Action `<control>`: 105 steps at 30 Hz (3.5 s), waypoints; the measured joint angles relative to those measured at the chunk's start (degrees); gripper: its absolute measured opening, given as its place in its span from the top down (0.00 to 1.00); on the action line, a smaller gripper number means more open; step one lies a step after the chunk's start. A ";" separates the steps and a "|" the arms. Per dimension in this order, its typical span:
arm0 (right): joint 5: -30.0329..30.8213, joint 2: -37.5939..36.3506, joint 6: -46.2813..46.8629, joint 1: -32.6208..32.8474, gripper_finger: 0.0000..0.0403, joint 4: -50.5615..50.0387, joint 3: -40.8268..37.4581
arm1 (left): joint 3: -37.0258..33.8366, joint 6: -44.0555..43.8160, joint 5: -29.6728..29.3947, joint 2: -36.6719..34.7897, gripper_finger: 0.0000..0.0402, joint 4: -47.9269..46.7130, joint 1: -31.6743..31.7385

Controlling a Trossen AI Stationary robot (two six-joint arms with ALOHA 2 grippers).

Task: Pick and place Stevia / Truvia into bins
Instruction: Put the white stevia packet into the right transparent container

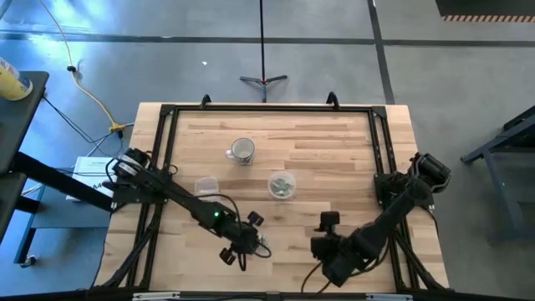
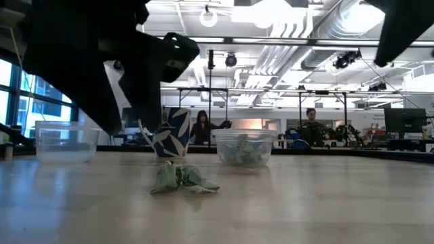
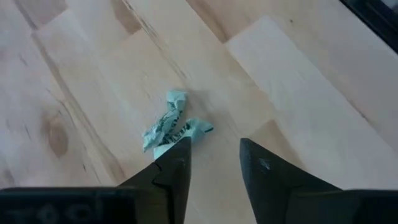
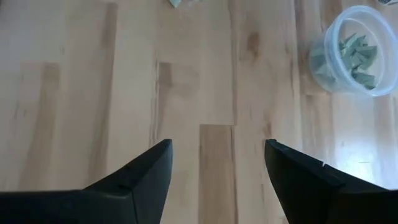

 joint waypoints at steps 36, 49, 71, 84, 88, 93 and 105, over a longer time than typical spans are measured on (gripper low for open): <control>-2.61 0.85 2.50 -1.41 0.39 -5.12 0.00 | 3.34 5.48 3.90 5.97 0.94 -4.13 6.84; 1.51 0.87 15.05 0.06 0.39 -12.04 0.00 | 19.46 17.19 -7.75 5.70 0.95 -15.95 19.34; 5.00 0.90 18.27 3.44 0.39 -13.95 0.00 | 19.44 8.25 -4.35 7.29 0.51 -16.41 24.29; -3.67 1.36 -3.12 -8.83 0.39 23.05 -5.58 | 13.14 -18.07 -13.06 0.19 0.48 -28.07 2.52; -4.14 3.16 -7.08 -11.81 0.39 30.50 -4.29 | 8.86 -30.34 -17.45 -1.19 0.51 -29.29 -5.68; -9.21 9.12 -11.39 -14.07 0.39 36.52 0.82 | 5.46 -45.48 -19.39 -2.71 0.52 -29.47 -12.42; -3.71 20.32 0.44 -14.72 0.39 31.60 10.75 | 4.20 -61.03 -24.84 -3.37 0.52 -34.11 -17.75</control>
